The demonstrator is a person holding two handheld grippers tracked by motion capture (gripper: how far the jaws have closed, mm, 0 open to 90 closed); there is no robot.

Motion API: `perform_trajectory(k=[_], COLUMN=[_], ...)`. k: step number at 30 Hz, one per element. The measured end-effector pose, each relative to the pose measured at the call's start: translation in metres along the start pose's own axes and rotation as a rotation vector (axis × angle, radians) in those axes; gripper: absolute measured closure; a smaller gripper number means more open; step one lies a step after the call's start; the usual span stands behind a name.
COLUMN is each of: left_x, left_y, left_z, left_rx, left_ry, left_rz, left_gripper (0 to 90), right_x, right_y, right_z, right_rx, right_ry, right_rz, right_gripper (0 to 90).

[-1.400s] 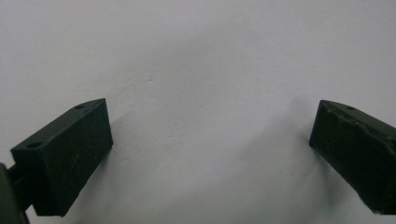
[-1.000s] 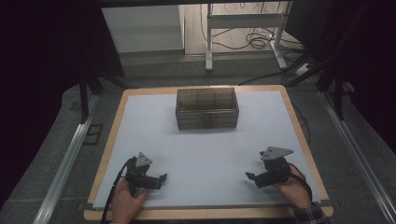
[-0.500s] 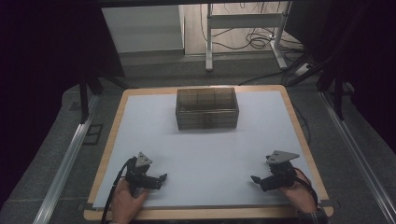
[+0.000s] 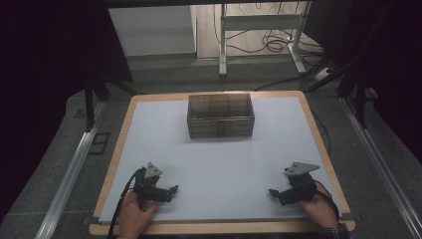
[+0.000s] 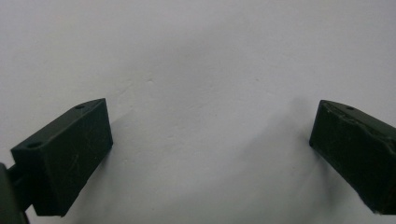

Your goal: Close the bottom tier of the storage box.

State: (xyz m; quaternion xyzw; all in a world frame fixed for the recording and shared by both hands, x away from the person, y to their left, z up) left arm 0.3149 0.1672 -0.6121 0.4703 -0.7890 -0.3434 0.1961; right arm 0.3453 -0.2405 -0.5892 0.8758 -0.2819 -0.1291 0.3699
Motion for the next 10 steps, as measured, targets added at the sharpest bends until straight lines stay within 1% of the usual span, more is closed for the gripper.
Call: perform_trajectory(k=[10], left_x=[0.0004], left_y=[-0.0001], left_z=[-0.0001], left_rx=[0.002], left_ry=[0.003], left_rz=[0.000], left_gripper=[0.0], right_x=[-0.0001], right_y=[-0.0004], right_z=[0.0007], right_rx=[0.004], right_ry=[0.001], right_rz=[0.001], right_gripper=[0.0])
Point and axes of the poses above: each handheld gripper's, and its own axes: y roughly backward along the jaws, z roughly out of its underside, x roughly to its right, the point moved 8 cm from there along -y, roughly forward along the jaws, and after that the axes turned 5 degrees about -z, right-handed, at the moved point
